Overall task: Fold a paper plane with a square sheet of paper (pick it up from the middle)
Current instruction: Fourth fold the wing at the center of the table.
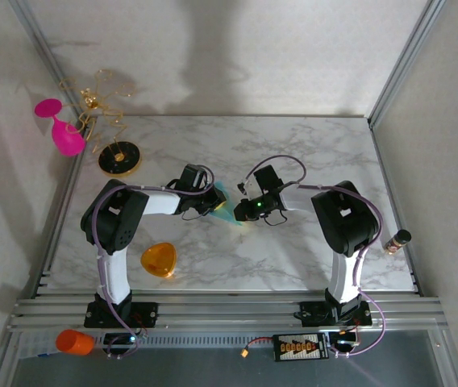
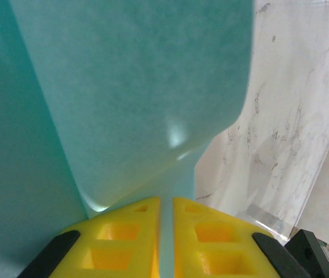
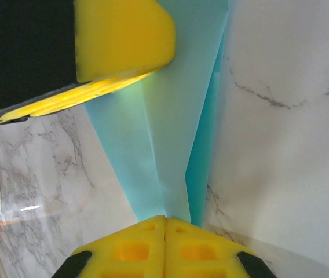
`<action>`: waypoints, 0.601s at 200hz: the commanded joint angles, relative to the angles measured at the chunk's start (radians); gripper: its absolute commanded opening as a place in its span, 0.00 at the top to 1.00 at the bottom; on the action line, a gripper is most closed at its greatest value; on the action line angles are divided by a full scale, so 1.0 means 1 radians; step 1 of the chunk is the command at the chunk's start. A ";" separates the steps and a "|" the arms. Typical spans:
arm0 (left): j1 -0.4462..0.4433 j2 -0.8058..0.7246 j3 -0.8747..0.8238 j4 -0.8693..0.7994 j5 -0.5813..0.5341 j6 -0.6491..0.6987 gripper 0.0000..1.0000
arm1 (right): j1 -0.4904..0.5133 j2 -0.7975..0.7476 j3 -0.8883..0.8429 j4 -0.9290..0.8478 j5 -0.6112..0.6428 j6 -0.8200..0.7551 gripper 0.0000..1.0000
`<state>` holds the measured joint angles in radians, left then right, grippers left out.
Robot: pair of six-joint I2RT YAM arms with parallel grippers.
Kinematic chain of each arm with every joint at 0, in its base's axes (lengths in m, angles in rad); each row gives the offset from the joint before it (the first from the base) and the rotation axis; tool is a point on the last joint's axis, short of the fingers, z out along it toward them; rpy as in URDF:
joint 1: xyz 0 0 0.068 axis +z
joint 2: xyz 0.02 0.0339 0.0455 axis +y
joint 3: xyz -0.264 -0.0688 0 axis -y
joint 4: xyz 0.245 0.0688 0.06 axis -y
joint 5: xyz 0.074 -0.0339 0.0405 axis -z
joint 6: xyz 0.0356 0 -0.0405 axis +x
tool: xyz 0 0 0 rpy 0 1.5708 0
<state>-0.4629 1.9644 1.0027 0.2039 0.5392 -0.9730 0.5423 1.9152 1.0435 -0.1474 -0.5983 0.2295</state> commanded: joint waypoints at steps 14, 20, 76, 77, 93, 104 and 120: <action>0.004 0.057 -0.010 -0.120 -0.054 -0.010 0.85 | 0.005 -0.038 -0.041 -0.079 0.025 -0.031 0.92; 0.004 0.057 -0.010 -0.119 -0.054 -0.010 0.85 | 0.006 -0.037 -0.042 -0.079 0.025 -0.032 0.92; 0.004 0.058 -0.012 -0.122 -0.056 -0.010 0.85 | 0.006 -0.011 -0.033 -0.091 0.064 -0.034 0.91; 0.004 0.059 -0.012 -0.122 -0.056 -0.011 0.85 | 0.006 -0.011 -0.032 -0.091 0.064 -0.033 0.92; 0.004 0.060 -0.012 -0.126 -0.056 -0.013 0.85 | 0.005 -0.018 -0.028 -0.096 0.064 -0.034 0.91; 0.004 0.061 -0.010 -0.128 -0.058 -0.014 0.85 | 0.005 -0.030 -0.025 -0.103 0.056 -0.036 0.91; 0.004 0.061 -0.008 -0.132 -0.058 -0.013 0.85 | 0.005 -0.056 -0.031 -0.109 0.039 -0.042 0.91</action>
<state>-0.4629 1.9652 1.0054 0.1982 0.5392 -0.9764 0.5423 1.8954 1.0210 -0.1741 -0.5758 0.2134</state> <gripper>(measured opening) 0.144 0.088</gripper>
